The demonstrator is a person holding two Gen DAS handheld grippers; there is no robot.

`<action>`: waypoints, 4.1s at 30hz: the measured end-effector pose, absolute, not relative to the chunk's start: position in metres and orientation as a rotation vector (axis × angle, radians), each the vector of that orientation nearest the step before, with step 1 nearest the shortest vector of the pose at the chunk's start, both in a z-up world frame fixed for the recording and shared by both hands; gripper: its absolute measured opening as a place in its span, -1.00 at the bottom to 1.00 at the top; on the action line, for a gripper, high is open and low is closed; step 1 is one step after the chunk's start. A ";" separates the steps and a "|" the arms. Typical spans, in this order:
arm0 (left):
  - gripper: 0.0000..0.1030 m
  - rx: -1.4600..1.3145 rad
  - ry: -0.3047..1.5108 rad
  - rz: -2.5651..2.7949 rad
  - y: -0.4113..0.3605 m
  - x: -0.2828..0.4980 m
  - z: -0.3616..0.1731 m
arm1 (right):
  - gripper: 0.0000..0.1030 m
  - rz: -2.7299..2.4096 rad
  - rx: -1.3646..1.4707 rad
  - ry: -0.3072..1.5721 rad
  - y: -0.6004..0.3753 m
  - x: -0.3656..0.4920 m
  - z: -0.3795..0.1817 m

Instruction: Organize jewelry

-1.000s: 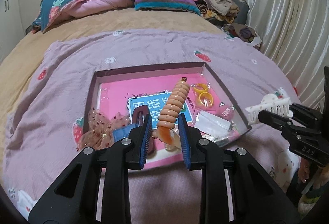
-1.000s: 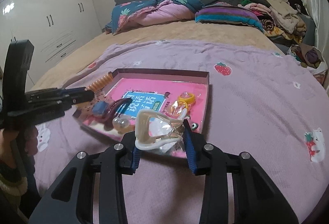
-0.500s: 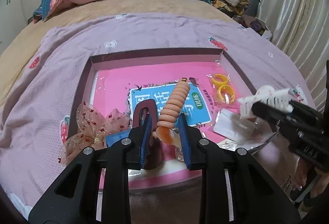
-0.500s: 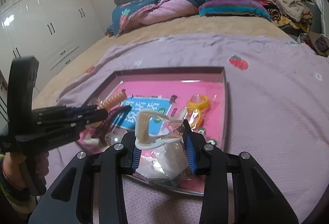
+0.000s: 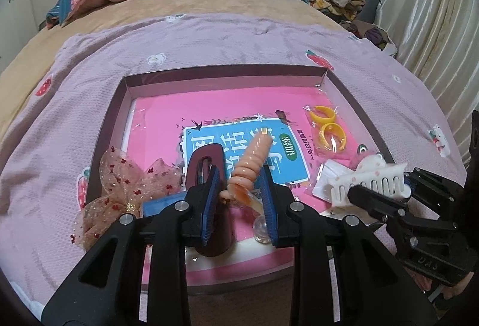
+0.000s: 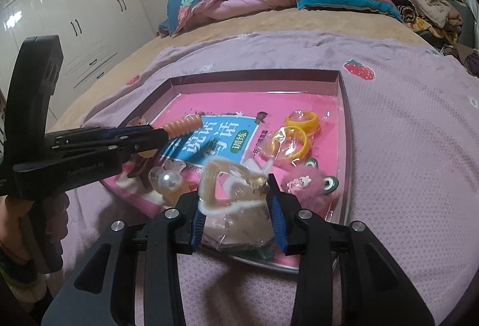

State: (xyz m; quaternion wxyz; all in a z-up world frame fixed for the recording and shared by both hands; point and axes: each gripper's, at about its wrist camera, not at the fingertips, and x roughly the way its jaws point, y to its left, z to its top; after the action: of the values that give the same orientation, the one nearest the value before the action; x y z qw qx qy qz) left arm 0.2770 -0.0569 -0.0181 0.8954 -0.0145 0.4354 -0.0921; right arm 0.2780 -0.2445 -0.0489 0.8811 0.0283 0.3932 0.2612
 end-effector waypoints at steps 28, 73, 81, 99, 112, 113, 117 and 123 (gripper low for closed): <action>-0.09 -0.033 0.852 -0.191 -0.056 0.241 0.015 | 0.81 0.424 0.070 0.725 -0.282 0.217 -0.005; 0.82 -0.063 0.735 -0.112 -0.024 0.114 0.038 | 0.92 0.400 0.035 0.621 -0.276 0.129 0.030; 0.82 -0.068 0.728 -0.101 -0.019 0.100 0.030 | 0.92 0.369 -0.012 0.606 -0.275 0.110 0.023; 0.82 -0.057 0.677 -0.110 -0.029 0.073 0.018 | 0.92 0.325 0.024 0.570 -0.284 0.082 0.008; 0.82 -0.076 0.735 -0.092 -0.030 0.071 -0.006 | 0.92 0.325 0.022 0.634 -0.276 0.084 -0.017; 0.82 -0.076 0.739 -0.089 -0.031 0.071 -0.007 | 0.92 0.327 0.024 0.631 -0.276 0.083 -0.017; 0.82 -0.080 0.747 -0.085 -0.030 0.072 -0.009 | 0.92 0.322 0.027 0.629 -0.277 0.084 -0.017; 0.82 -0.082 0.752 -0.080 -0.029 0.073 -0.008 | 0.92 0.320 0.031 0.633 -0.278 0.084 -0.017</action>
State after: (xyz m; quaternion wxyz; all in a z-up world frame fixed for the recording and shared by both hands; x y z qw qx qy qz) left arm 0.0725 -0.0289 -0.0085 0.9285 -0.0399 0.3670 -0.0390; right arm 0.0837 -0.2778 -0.0165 0.9377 0.0151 0.3097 0.1566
